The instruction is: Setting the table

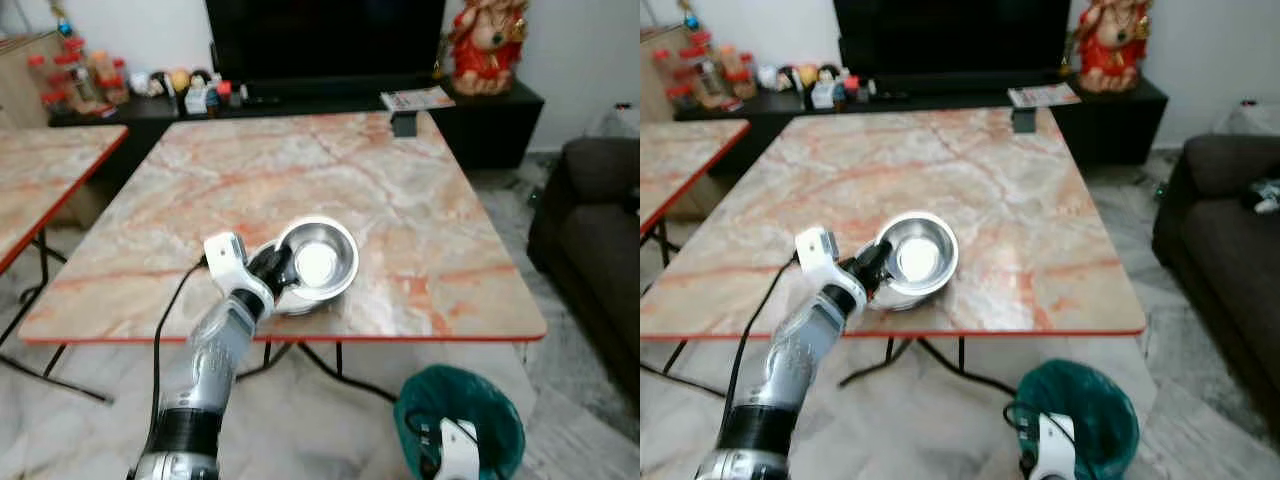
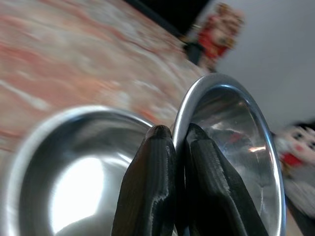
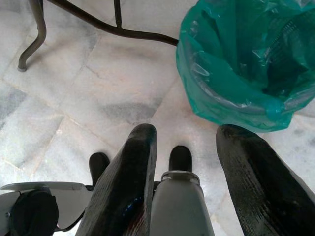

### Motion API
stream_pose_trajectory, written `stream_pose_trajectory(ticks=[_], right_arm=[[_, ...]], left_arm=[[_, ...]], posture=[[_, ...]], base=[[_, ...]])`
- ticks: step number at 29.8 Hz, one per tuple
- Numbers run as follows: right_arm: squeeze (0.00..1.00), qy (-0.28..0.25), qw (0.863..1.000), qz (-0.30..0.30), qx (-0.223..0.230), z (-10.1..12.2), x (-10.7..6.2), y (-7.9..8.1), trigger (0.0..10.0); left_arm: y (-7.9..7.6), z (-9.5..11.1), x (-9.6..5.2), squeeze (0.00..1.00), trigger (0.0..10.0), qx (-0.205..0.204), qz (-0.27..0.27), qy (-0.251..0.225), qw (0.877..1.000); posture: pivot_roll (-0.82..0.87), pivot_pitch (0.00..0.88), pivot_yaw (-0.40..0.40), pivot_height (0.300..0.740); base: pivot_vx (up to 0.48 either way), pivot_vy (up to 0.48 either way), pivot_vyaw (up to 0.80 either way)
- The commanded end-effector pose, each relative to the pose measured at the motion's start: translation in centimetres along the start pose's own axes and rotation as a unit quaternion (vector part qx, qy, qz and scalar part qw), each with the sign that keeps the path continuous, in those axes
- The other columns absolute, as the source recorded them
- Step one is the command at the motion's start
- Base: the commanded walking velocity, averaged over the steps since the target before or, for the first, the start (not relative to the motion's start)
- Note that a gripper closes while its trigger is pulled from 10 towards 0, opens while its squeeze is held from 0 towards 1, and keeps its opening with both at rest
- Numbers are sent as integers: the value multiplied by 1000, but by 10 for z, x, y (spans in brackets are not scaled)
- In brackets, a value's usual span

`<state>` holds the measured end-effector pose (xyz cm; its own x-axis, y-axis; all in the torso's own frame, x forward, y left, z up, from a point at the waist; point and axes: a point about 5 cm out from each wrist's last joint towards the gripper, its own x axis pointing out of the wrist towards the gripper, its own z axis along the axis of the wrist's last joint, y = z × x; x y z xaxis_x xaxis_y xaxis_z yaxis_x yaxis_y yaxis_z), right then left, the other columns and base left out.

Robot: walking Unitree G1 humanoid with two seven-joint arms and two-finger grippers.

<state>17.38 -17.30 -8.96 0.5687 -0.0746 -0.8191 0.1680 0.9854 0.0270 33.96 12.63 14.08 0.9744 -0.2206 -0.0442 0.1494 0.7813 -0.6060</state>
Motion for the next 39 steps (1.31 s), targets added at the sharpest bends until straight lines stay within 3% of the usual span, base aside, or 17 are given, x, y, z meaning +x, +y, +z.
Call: stream_pose_trajectory(ticks=[1, 6, 8, 9, 11, 16, 23, 31, 39], right_arm=[[0, -4, 1000, -2, 7, 2, 0, 2, 10000], [0, -1, 1000, 1, 6, 0, 0, 3, 10000], [0, 1, 1000, 0, 7, -2, 0, 3, 10000], [0, 2, 1000, 0, 7, -3, 0, 3, 10000], [0, 2, 1000, 0, 6, -3, 0, 2, 10000], [0, 2, 1000, 1, 5, -3, -1, 3, 10000], [0, 3, 1000, 0, 11, -4, -1, 4, 10000], [0, 3, 1000, -2, 14, -5, -1, 4, 10000], [0, 4, 1000, 1, 14, -5, -1, 5, 10000]], left_arm=[[8, 3, 0, 0, 10000, -9, 27, -6, 1000], [12, 4, 2, 0, 10000, -11, 43, -4, 999], [11, 1, 3, 0, 10000, -14, 40, 14, 999], [8, -5, 4, 0, 10000, -16, 27, 48, 998], [7, -7, 4, 0, 10000, -14, 30, 58, 998], [4, 0, 7, 0, 10000, -46, 39, 50, 997], [3, 11, 14, 0, 10000, -47, 57, 39, 997], [11, -6, 14, 0, 10000, -48, 94, 102, 989], [16, -13, 11, 0, 10000, -47, 112, 122, 985]], posture=[[69, 0, 65, 740], [71, 0, 64, 740], [73, 0, 65, 740], [73, 0, 65, 740], [79, 0, 64, 740], [76, 0, 70, 740], [70, 0, 76, 740], [63, 0, 80, 740], [67, 0, 80, 740]], base=[[0, 0, 0], [0, 0, 0], [0, 0, 0], [0, 0, 0], [0, 0, 0], [0, 0, 0], [0, 0, 0], [0, 0, 0], [0, 0, 0]])
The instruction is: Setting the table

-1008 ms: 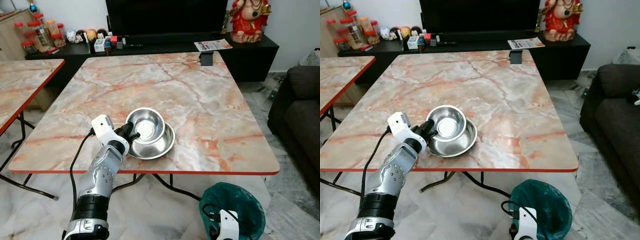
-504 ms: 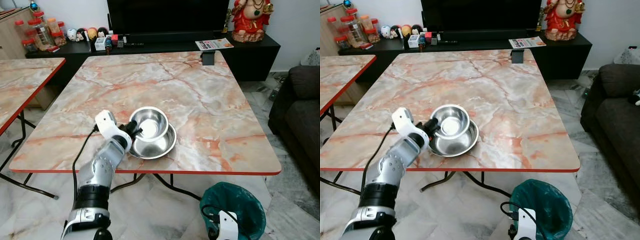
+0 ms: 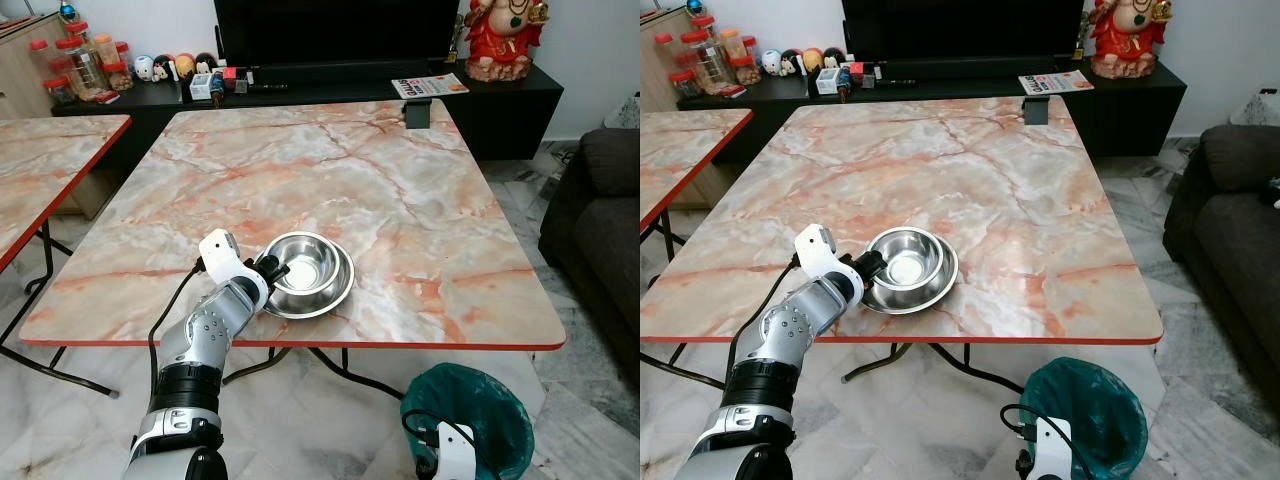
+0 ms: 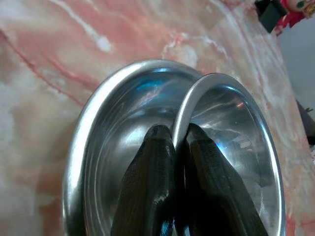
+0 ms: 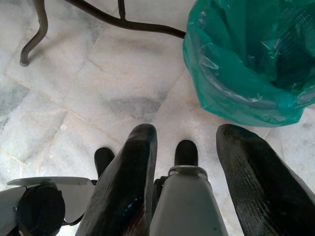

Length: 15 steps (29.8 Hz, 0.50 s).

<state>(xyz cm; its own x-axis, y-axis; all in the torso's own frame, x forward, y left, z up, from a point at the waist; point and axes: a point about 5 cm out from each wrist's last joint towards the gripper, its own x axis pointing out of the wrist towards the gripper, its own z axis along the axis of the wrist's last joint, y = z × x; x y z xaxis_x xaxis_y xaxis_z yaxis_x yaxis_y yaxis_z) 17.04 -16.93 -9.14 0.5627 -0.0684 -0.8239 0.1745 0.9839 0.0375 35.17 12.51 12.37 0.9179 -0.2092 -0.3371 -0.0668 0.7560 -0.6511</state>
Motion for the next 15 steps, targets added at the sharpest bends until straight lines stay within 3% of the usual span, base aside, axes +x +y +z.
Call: stream_pose_trajectory(ticks=[1, 15], right_arm=[[0, -1, 1000, -1, 9, -1, 0, 2, 10000], [0, 1, 1000, -3, 16, -3, -1, 2, 10000]], left_arm=[[5, -1, 0, 0, 10000, 6, 18, 6, 1000], [8, -2, 0, 0, 10000, 12, 28, 13, 999]], posture=[[67, 0, 80, 740], [65, 0, 88, 740]], base=[[0, 0, 0], [0, 0, 0]])
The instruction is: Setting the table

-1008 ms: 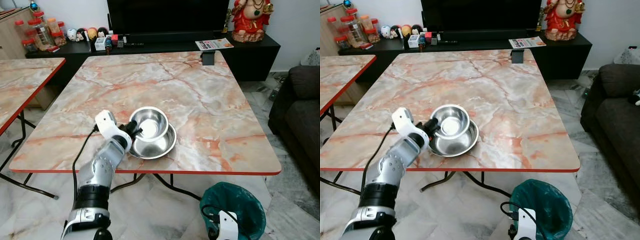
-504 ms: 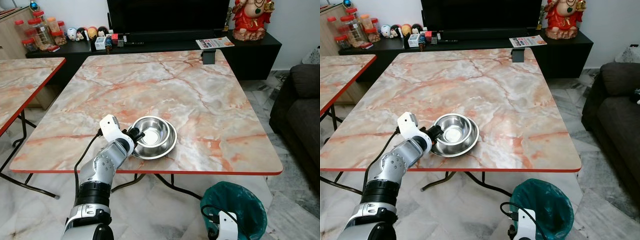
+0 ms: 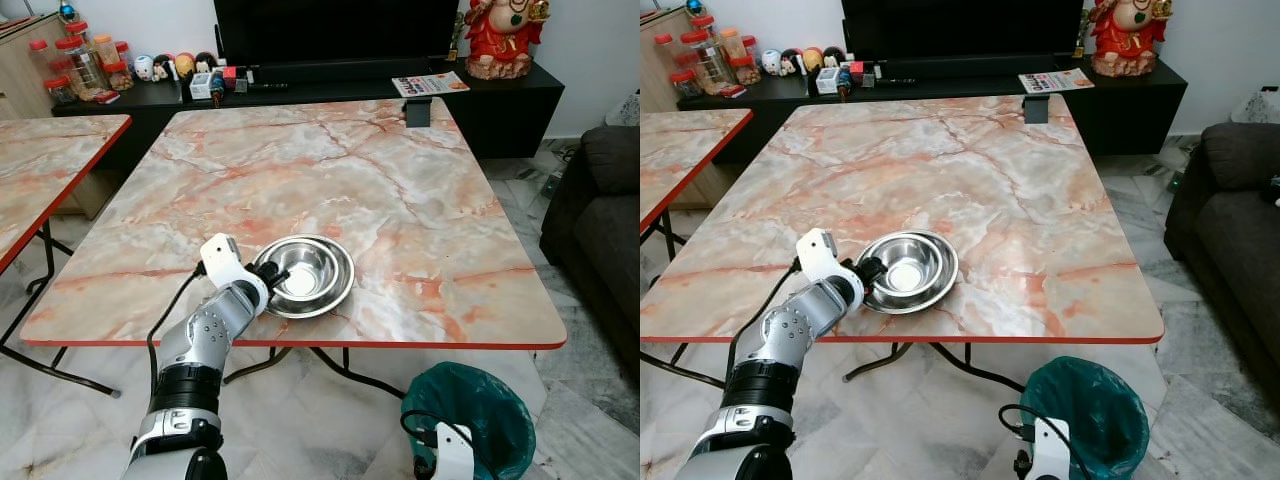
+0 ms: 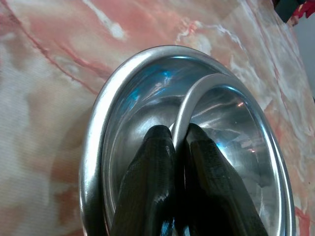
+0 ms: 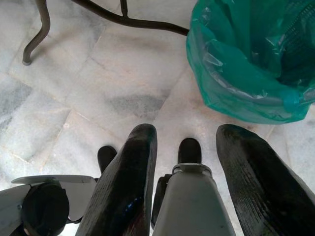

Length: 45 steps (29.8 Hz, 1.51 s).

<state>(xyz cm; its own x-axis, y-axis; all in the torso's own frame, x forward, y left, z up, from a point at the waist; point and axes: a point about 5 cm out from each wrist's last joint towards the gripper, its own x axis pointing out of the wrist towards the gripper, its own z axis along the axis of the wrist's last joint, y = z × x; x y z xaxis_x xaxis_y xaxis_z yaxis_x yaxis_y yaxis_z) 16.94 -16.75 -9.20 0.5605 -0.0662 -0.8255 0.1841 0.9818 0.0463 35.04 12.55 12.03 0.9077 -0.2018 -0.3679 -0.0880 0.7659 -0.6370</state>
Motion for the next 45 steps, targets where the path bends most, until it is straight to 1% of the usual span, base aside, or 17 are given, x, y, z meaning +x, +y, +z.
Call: stream_pose_trajectory(ticks=[1, 4, 6, 7, 9, 14, 15, 24, 25, 27, 29, 30, 31, 40, 41, 42, 45], right_arm=[[0, -1, 1000, -4, 10, -1, 0, 0, 10000], [0, 0, 1000, -5, 11, -2, 0, 1, 10000], [0, 0, 1000, -5, 12, -2, 0, 1, 10000], [0, 0, 1000, -5, 14, -2, 0, 1, 10000], [0, -1, 1000, -6, 16, -2, 0, 1, 10000], [0, -1, 1000, -8, 16, -2, 0, 0, 10000], [0, -1, 1000, -8, 16, -2, 0, -1, 10000], [0, 1, 1000, -9, 17, -3, -1, -1, 10000], [0, 1, 1000, -9, 17, -4, -1, -1, 10000], [0, 1, 1000, -9, 17, -4, -1, 0, 10000], [0, 1, 1000, -9, 18, -4, -1, -1, 10000], [0, 1, 1000, -9, 19, -4, -1, -1, 10000], [0, 1, 1000, -10, 18, -4, -1, -1, 10000], [0, 2, 1000, -9, 17, -5, -1, -1, 10000], [0, 1, 1000, -7, 17, -4, -1, 1, 10000], [0, 0, 1000, -5, 18, -3, -1, 2, 10000], [0, 0, 1000, -5, 18, -3, -1, 2, 10000]], left_arm=[[5, 0, 0, 0, 10000, 8, 15, 3, 1000], [5, -1, 0, 0, 10000, 7, 16, 5, 1000], [5, 0, 0, 255, 10000, 7, 18, 7, 1000], [5, 0, 0, 455, 10000, 7, 19, 7, 1000], [5, 0, 0, 475, 10000, 7, 21, 6, 1000], [3, 2, 1, 400, 10000, 9, 17, 1, 1000], [3, 2, 1, 0, 10000, 9, 17, 1, 1000], [3, 0, 1, 0, 10000, 10, 18, 2, 1000], [3, 0, 1, 275, 10000, 8, 20, 1, 1000], [3, 0, 2, 596, 10000, 6, 22, 1, 1000], [2, -1, 2, 702, 10000, 4, 24, 0, 1000], [2, -1, 2, 702, 10000, 5, 23, 0, 1000], [1, -1, 2, 0, 10000, 6, 22, 1, 1000], [0, -3, 2, 0, 10000, 8, 23, 1, 1000], [-1, -3, 2, 176, 10000, 11, 21, 2, 1000], [-1, -3, 2, 0, 10000, 13, 20, 2, 1000], [0, -1, 2, 0, 10000, 17, 24, 0, 1000]], posture=[[65, 0, 88, 740], [66, 4, 90, 740], [65, 4, 92, 740], [61, 3, 94, 740], [61, 4, 94, 740], [60, 3, 94, 740], [60, 3, 94, 740], [60, 6, 94, 740], [59, 6, 95, 740], [55, 7, 95, 740], [53, 8, 94, 740], [53, 8, 94, 740], [53, 8, 93, 740], [61, 3, 94, 740], [60, 2, 95, 740], [61, 1, 95, 740], [63, 0, 93, 740]], base=[[0, 0, 0], [0, 0, 0], [0, 0, 0], [0, 0, 0], [0, 0, 0], [0, 0, 0], [0, 0, 0], [0, 0, 0], [0, 0, 0], [0, 0, 0], [0, 0, 0], [0, 0, 0], [0, 0, 0], [0, 0, 0], [0, 0, 0], [0, 0, 0], [0, 0, 0]])
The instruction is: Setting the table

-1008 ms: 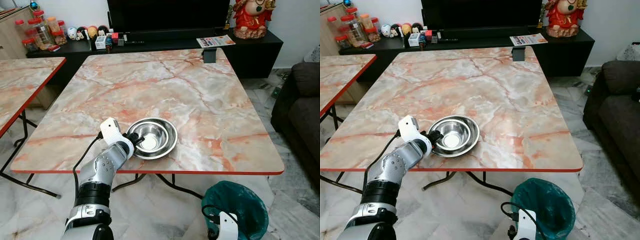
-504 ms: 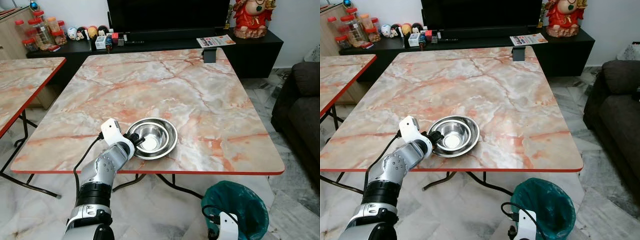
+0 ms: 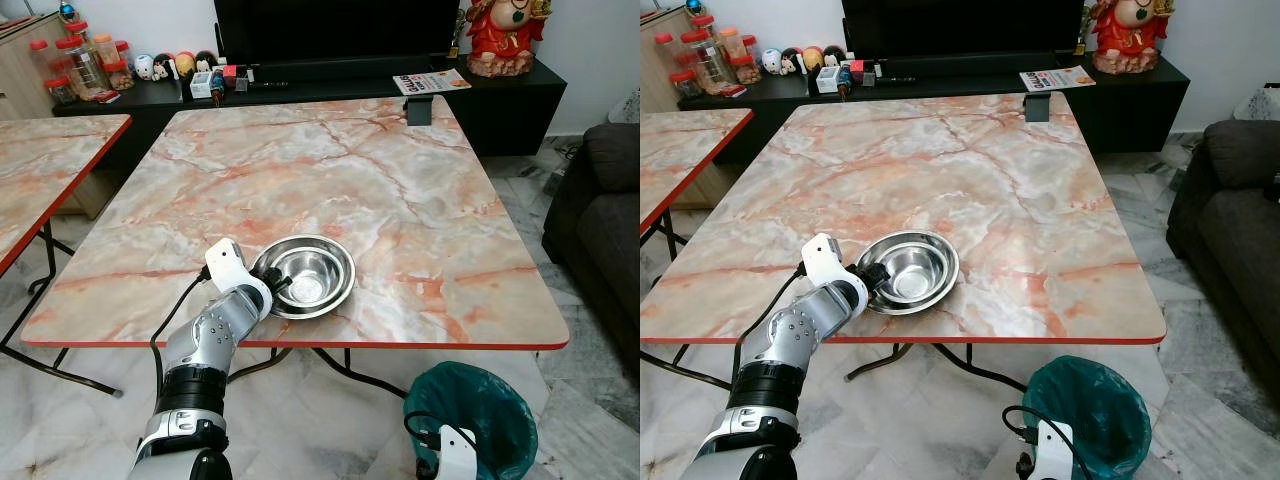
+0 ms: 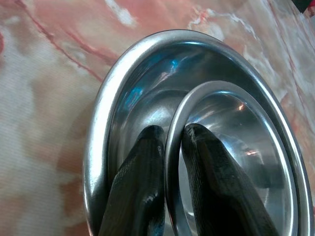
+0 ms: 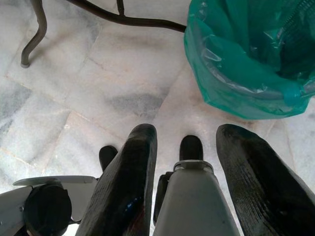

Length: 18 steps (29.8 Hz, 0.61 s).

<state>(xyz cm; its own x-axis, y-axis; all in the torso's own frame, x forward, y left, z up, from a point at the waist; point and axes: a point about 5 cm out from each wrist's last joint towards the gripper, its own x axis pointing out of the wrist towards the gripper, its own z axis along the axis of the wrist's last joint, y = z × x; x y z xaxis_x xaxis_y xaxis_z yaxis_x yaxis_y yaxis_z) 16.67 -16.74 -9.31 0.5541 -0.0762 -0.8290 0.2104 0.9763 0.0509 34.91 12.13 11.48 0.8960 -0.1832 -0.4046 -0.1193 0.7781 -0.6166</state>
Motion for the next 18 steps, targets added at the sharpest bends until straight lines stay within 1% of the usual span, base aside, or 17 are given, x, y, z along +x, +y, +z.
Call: stream_pose_trajectory(ticks=[1, 4, 8, 11, 13, 14, 18], right_arm=[[0, -3, 1000, 0, 6, 0, 0, 2, 10000], [0, -3, 1000, 0, 5, 0, 0, 2, 10000], [0, -2, 1000, 0, 5, 1, 0, 1, 10000], [0, -2, 1000, 1, 4, 0, 0, 2, 10000], [0, -2, 1000, 1, 4, 0, 0, 3, 10000], [0, -2, 1000, 1, 4, 1, 0, 3, 10000], [0, -2, 1000, 0, 5, 1, 0, 2, 10000]], left_arm=[[-1, 6, 0, 0, 10000, 13, 5, -10, 1000], [-1, 8, -1, 0, 10000, 19, 7, -15, 1000], [2, 16, -2, 0, 10000, 33, 19, -32, 999], [2, 22, -3, 0, 10000, 51, 24, -51, 997], [1, 25, -4, 0, 10000, 53, 22, -60, 997], [0, 25, -4, 0, 10000, 47, 16, -58, 997], [-2, 24, -4, 0, 10000, 47, 11, -52, 997]], posture=[[63, 0, 93, 740], [66, 0, 93, 740], [71, 1, 92, 740], [73, 3, 91, 740], [73, 3, 91, 740], [73, 4, 92, 740], [73, 4, 93, 740]], base=[[0, 0, 0], [0, 0, 0], [0, 0, 0], [0, 0, 0], [0, 0, 0], [0, 0, 0], [0, 0, 0]])
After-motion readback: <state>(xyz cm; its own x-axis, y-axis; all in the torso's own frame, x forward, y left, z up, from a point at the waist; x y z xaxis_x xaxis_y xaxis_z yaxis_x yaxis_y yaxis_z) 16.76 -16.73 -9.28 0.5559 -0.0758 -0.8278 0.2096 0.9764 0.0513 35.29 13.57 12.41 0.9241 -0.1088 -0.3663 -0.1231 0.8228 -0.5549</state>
